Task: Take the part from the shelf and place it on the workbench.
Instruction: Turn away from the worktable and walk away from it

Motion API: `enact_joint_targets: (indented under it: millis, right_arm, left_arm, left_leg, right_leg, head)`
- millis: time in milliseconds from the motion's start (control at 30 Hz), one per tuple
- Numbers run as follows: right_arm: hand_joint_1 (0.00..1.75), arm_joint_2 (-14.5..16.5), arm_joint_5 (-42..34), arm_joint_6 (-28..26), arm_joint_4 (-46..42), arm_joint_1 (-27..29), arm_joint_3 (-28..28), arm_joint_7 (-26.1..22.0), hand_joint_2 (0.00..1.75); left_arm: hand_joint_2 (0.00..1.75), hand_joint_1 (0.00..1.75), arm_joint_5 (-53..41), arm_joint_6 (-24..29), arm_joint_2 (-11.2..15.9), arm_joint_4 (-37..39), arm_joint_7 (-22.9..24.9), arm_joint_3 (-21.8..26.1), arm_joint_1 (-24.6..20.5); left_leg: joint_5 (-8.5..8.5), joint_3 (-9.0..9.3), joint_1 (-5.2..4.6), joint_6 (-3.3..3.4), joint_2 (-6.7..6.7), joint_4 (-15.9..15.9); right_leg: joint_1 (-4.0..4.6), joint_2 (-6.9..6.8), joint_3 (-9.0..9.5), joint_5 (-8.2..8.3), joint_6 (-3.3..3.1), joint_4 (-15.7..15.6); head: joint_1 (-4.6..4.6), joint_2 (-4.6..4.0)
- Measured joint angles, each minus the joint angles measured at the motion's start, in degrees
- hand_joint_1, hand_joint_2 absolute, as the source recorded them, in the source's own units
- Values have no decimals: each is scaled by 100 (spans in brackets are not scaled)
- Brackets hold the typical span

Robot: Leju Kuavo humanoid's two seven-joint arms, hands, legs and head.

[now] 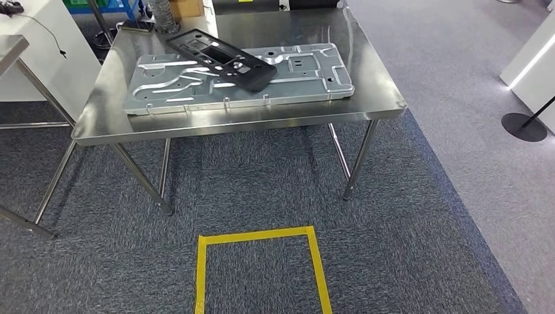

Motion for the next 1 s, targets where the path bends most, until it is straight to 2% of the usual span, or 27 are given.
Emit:
enact_joint_targets:
  millis: [33,67,100,133,167,200,233,267,300,333,400,433,467,500,533,567,600,633,667,733,767,800,833,900,933,967,1000]
  right_arm:
    - [0,3,-5,-2,1,1,0,25,0]
    - [0,5,-14,-2,2,2,0,61,0]
    - [0,7,-23,-1,3,4,0,108,0]
    - [0,7,-31,-1,5,7,0,155,0]
    - [0,6,-37,1,7,9,0,201,0]
    - [0,6,-38,2,9,11,0,240,0]
    - [0,6,-39,3,10,13,0,267,0]
    - [0,5,-39,4,10,14,0,284,0]
    - [0,4,-38,4,12,14,0,292,0]
    - [0,3,-36,5,13,15,0,297,0]
    - [0,-10,-28,5,15,22,-1,292,0]
    - [0,-16,-25,5,16,30,-2,273,0]
    - [0,-22,-23,6,19,38,-2,237,0]
    - [0,-25,-22,7,21,41,-2,187,0]
    - [0,-23,-22,7,23,42,-2,134,0]
    - [0,-22,-22,7,23,40,-2,81,0]
    - [0,-22,-22,7,24,37,-2,39,0]
    - [0,-22,-23,7,24,34,-2,6,0]
    - [0,-23,-25,7,24,31,-2,-15,0]
    - [0,-26,-32,7,24,15,-2,-32,0]
    - [0,-30,-37,7,23,4,-2,-33,0]
    - [0,-34,-42,7,23,-2,-3,-32,0]
    - [0,-38,-46,7,23,-6,-4,-30,0]
    - [0,-41,-51,7,25,3,-8,-22,0]
    - [0,-41,-53,8,26,6,-9,-19,0]
    - [0,-41,-61,14,27,9,-10,-17,0]
    - [0,-40,-79,31,28,9,-12,-16,0]
  left_arm:
    - [0,0,-16,-8,-2,0,-5,-8,-1]
    - [0,0,-31,-13,-1,0,-5,-13,-3]
    - [0,0,-43,-14,0,-1,-5,-15,-5]
    - [0,0,-53,-13,1,-1,-5,-16,-7]
    - [0,0,-63,-13,2,-1,-4,-17,-12]
    - [0,0,-69,-13,2,-1,-4,-20,-20]
    - [0,0,-73,-13,2,-1,-4,-23,-33]
    - [0,0,-75,-12,2,-1,-4,-27,-48]
    - [0,0,-77,-11,2,-1,-4,-31,-59]
    - [0,0,-78,-9,2,-1,-4,-34,-64]
    - [0,0,-78,-7,-1,0,-5,-38,-55]
    - [0,0,-77,-5,-4,0,-7,-39,-51]
    - [0,0,-75,-4,-6,0,-10,-39,-50]
    - [0,0,-72,-1,-8,0,-13,-40,-52]
    - [0,0,-69,4,-7,-1,-15,-40,-53]
    - [0,0,-65,11,-7,-1,-16,-40,-54]
    - [0,0,-63,18,-8,0,-17,-40,-53]
    - [0,0,-63,25,-10,0,-17,-40,-53]
    - [0,0,-63,30,-14,1,-18,-40,-53]
    - [0,0,-67,34,-27,1,-19,-40,-53]
    - [0,0,-70,36,-36,1,-20,-42,-54]
    - [0,0,-74,36,-43,0,-21,-44,-57]
    - [0,0,-78,37,-48,1,-22,-45,-59]
    - [0,0,-81,40,-50,0,-23,-46,-60]
    - [0,0,-81,44,-51,0,-23,-46,-54]
    - [0,0,-81,50,-53,0,-23,-46,-47]
    - [0,0,-81,60,-55,1,-22,-46,-42]
  left_leg:
    - [-293,-79,1,-15,-3,371]
    - [-474,-129,3,-27,-3,723]
    - [-514,-120,2,-34,-3,966]
    - [-422,-26,2,-33,-3,1033]
    - [-263,163,2,-22,-4,903]
    - [-127,437,2,-2,-5,598]
    - [-90,757,-7,21,-9,177]
    - [-137,1041,-17,52,-13,-246]
    - [-210,1221,-32,86,-16,-556]
    - [-269,1298,-51,122,-18,-737]
    - [-206,1230,-51,213,-4,-805]
    - [-145,1180,-42,261,7,-815]
    - [-76,1118,-30,313,19,-830]
    - [-10,1050,-29,351,29,-833]
    - [54,971,-35,377,31,-831]
    - [119,891,-41,390,34,-825]
    - [181,808,-46,385,37,-814]
    - [239,718,-46,377,38,-796]
    - [293,623,-45,363,38,-770]
    - [380,452,-48,324,34,-703]
    - [420,388,-55,297,34,-670]
    - [463,343,-61,267,37,-647]
    - [510,310,-62,233,41,-637]
    - [579,262,-50,165,41,-629]
    - [511,225,-45,130,28,-579]
    - [343,170,-40,100,13,-440]
    - [85,87,-32,73,-2,-186]
  right_leg:
    - [8,-3,-92,63,-19,14]
    - [17,-4,-192,127,-23,34]
    - [24,-4,-297,189,-22,60]
    - [28,-2,-406,248,-14,92]
    - [29,0,-516,304,-1,131]
    - [29,3,-615,355,16,173]
    - [37,5,-701,398,40,214]
    - [43,3,-766,444,69,248]
    - [48,-1,-810,493,100,265]
    - [48,-4,-840,548,135,266]
    - [37,5,-885,620,209,262]
    - [29,19,-922,536,244,319]
    - [19,33,-982,331,279,485]
    - [0,47,-1063,33,307,766]
    - [-13,50,-1146,-273,337,1127]
    - [-26,51,-1212,-494,362,1498]
    - [-35,52,-1224,-568,382,1765]
    - [-42,51,-1160,-505,395,1869]
    - [-46,51,-997,-348,398,1770]
    - [-42,52,-423,-101,369,1068]
    - [-30,54,-116,-106,331,615]
    - [-14,55,97,-162,290,271]
    - [6,57,209,-222,248,61]
    - [12,47,182,-194,162,-27]
    - [4,37,139,-139,113,-33]
    - [-8,23,87,-80,62,-43]
    - [-18,10,23,-22,21,-48]
  head:
    - [1,0]
    - [1,0]
    - [1,0]
    - [1,1]
    - [0,1]
    - [0,1]
    - [0,1]
    - [0,1]
    - [1,1]
    - [1,1]
    - [2,0]
    - [2,0]
    - [2,0]
    - [2,-1]
    - [2,0]
    - [2,0]
    - [2,0]
    - [2,0]
    - [2,-1]
    - [2,-1]
    - [2,0]
    - [2,1]
    - [2,0]
    - [2,0]
    - [2,0]
    - [1,0]
    - [2,1]
